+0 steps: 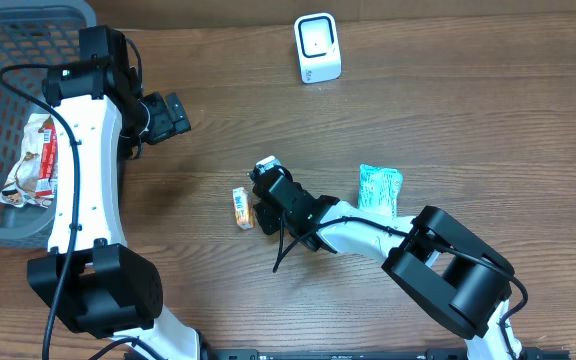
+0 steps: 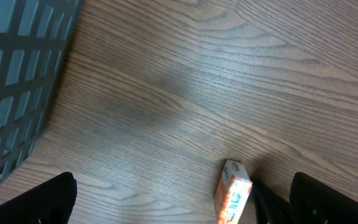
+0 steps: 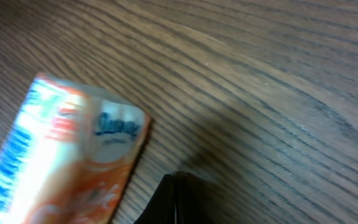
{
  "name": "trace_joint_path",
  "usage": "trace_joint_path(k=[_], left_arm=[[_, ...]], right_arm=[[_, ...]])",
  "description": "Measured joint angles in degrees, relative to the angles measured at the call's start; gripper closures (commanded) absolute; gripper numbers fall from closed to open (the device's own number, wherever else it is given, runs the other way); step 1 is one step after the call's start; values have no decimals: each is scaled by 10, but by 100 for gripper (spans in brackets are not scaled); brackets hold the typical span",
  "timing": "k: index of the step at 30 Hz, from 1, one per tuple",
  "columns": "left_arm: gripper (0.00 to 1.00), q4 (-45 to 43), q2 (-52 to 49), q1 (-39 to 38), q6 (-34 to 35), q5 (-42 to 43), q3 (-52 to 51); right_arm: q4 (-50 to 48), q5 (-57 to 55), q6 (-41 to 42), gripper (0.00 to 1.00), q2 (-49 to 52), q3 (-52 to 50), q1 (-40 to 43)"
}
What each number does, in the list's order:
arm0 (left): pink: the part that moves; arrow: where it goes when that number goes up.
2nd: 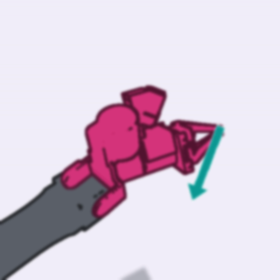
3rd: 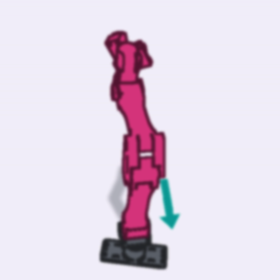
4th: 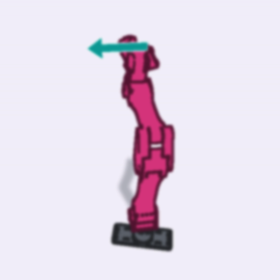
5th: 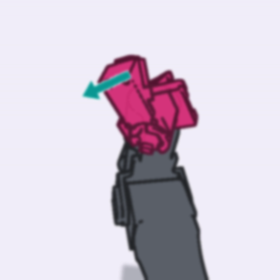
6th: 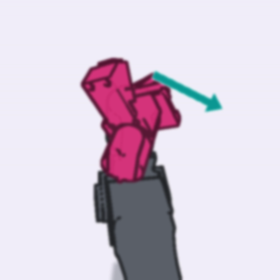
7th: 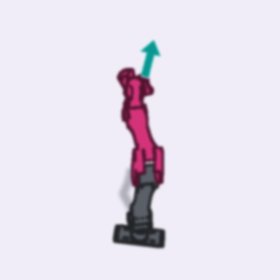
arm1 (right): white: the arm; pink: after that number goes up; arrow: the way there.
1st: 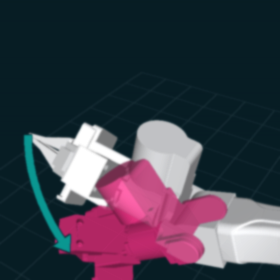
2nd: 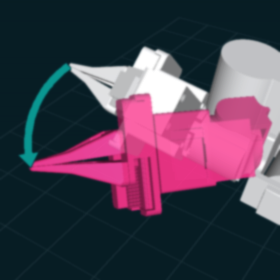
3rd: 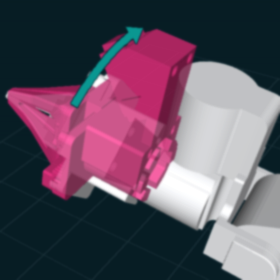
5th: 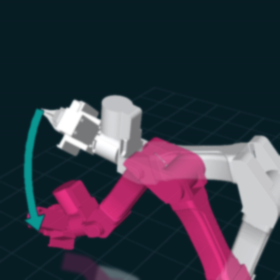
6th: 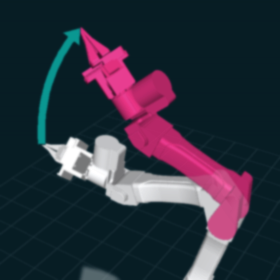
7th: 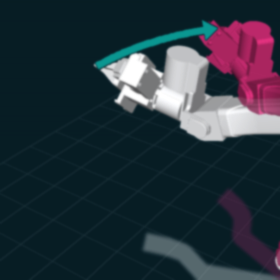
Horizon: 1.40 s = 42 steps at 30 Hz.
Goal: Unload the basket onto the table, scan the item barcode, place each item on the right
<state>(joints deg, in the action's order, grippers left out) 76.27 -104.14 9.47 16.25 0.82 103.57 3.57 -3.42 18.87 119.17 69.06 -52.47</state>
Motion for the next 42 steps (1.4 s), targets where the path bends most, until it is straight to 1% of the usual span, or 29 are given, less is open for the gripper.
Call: trace_joint_path(k=[2,5,7,8,9,12,13,17,18,21,24,28,31,34,42], left_arm=[[0,0,0,0,0,0,0],[0,0,0,0,0,0,0],[0,0,0,0,0,0,0],[0,0,0,0,0,0,0],[0,0,0,0,0,0,0],[0,0,0,0,0,0,0],[0,0,0,0,0,0,0],[0,0,0,0,0,0,0],[0,0,0,0,0,0,0],[0,0,0,0,0,0,0],[0,0,0,0,0,0,0],[0,0,0,0,0,0,0],[0,0,0,0,0,0,0],[0,0,0,0,0,0,0],[0,0,0,0,0,0,0]], right_arm=[[0,0,3,95,0,0,0],[0,-5,5,87,0,0,0],[6,-7,5,85,-4,1,4],[13,-8,5,82,-9,1,7],[23,-9,5,75,-19,2,11],[72,-12,6,69,-72,12,30],[89,-13,6,65,-93,17,36],[206,-14,12,63,-202,50,71],[235,-14,17,60,-228,54,82],[353,-1,26,57,-296,62,139],[453,32,28,55,-321,63,214],[549,107,9,52,-321,60,323],[582,158,-15,51,-321,49,379],[604,188,-37,51,-321,26,407],[588,217,-61,49,-321,-26,412]])
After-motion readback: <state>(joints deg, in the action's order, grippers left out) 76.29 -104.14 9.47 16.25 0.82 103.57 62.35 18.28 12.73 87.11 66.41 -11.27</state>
